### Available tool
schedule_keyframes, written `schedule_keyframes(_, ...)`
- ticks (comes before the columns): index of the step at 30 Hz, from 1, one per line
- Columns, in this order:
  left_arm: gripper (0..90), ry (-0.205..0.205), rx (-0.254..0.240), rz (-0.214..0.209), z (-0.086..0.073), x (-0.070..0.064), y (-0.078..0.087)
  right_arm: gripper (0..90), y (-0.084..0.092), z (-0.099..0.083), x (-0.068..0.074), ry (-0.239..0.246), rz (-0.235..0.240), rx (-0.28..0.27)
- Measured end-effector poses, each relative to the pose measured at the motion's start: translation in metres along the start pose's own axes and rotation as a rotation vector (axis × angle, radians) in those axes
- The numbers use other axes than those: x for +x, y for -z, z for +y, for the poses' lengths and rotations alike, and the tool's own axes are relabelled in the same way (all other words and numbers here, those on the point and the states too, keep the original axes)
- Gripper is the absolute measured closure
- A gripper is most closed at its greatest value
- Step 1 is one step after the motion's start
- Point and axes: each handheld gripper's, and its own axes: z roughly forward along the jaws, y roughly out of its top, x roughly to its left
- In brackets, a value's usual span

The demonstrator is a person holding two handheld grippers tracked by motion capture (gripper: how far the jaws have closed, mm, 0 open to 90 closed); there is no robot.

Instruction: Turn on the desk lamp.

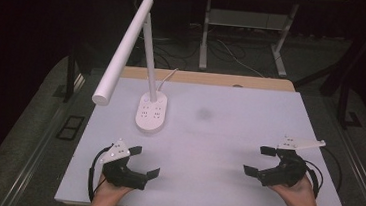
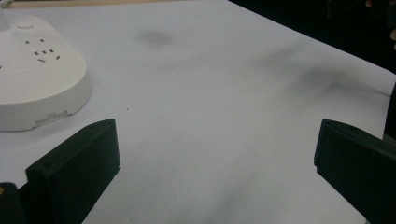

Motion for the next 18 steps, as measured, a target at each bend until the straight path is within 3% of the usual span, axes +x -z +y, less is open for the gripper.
schedule_keyframes(18,0.0,0.003,-0.002,-0.001,0.0,-0.001,0.0,0.7,-0.024,0.037,0.001,0.044,0.034,0.051)
